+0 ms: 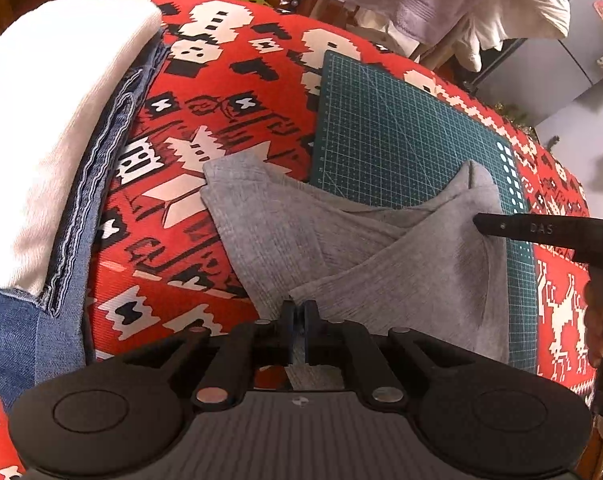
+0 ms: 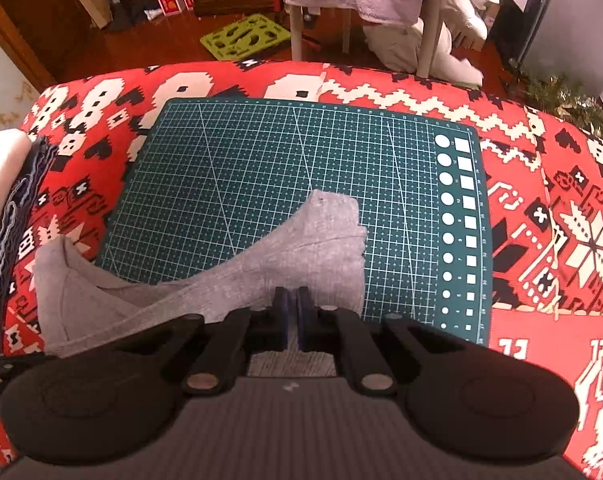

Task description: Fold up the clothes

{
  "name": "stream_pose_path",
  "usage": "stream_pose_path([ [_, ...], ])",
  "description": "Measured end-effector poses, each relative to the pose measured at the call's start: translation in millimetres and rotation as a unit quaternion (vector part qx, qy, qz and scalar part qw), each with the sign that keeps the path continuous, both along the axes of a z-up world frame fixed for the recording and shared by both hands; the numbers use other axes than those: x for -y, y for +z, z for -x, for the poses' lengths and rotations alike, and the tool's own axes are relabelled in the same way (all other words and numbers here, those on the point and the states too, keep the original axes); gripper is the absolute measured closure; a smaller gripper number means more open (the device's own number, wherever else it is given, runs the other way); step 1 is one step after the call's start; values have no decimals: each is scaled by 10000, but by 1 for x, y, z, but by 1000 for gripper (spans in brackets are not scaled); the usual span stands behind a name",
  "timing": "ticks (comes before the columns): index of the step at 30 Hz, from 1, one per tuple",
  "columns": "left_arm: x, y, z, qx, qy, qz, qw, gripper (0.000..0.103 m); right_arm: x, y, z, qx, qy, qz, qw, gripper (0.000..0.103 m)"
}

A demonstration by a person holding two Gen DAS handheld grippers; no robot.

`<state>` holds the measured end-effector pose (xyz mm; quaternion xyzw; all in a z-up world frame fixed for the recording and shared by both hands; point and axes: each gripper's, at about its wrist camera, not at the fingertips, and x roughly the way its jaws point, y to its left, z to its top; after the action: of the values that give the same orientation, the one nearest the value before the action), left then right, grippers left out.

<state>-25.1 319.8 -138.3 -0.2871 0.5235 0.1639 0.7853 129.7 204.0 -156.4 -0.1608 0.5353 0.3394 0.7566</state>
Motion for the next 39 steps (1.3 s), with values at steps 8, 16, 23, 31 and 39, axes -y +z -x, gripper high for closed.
stream_pose_path([
  [8, -1, 0, 1, -22, 35, 61, 10000, 98, -9, -1, -28, 63, -129, 48, 9999, 98],
  [16, -5, 1, 5, -55, 178, 75, 9998, 86, -3, 5, -40, 140, -263, -144, 9995, 97],
  [23, -10, 11, 12, -35, 254, -28, 9997, 79, 19, 26, -20, 183, -121, -131, 9997, 81],
  [31, 7, 28, 15, 135, -222, -88, 9996, 63, 54, 37, 32, -98, 116, -32, 9999, 55],
  [39, 33, 22, 37, 82, -523, 294, 9982, 81, 72, 37, 95, -387, 529, -118, 9978, 73],
])
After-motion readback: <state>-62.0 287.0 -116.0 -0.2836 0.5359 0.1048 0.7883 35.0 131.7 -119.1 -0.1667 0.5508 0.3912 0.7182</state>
